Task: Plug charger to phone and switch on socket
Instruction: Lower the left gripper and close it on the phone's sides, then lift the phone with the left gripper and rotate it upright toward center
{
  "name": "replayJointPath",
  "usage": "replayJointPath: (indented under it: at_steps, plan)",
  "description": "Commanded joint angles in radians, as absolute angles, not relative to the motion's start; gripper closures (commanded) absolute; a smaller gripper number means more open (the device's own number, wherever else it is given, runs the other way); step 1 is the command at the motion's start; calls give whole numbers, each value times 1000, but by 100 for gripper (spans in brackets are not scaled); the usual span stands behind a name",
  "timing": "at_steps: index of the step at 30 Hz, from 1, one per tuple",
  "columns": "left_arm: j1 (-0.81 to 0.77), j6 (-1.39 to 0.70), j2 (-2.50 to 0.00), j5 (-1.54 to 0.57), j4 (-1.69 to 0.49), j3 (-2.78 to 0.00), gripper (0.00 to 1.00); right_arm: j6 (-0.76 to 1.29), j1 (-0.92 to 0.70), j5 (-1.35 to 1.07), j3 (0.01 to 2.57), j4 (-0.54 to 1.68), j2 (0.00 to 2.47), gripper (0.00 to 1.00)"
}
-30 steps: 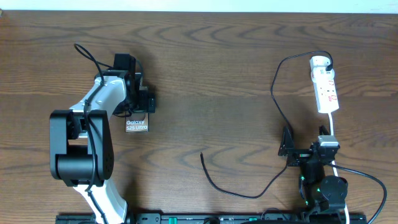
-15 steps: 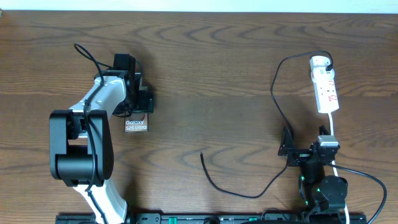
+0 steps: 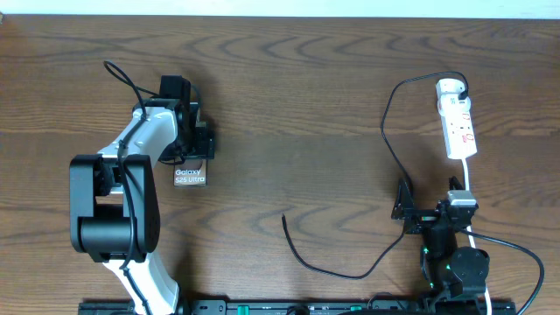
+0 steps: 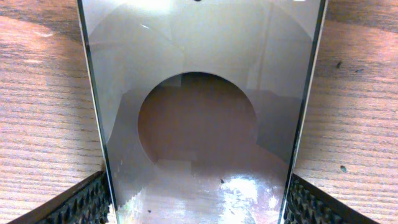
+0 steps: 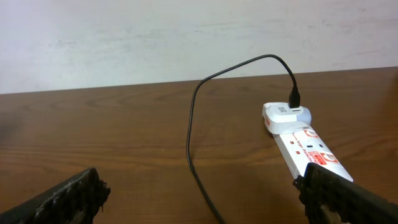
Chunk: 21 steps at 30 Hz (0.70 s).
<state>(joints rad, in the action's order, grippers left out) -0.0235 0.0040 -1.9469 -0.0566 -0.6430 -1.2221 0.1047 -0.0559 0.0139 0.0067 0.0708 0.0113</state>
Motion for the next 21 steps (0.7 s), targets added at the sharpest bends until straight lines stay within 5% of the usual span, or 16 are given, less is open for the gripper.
replayJointPath:
  at_steps: [1,21]
  plan:
    - [-21,7,-1960,-67,-646,-1198,18,96,-47,8,6,75,6,1]
    - [-21,7,-1960,-67,-645,-1198,26,96,-47,8,6,75,6,1]
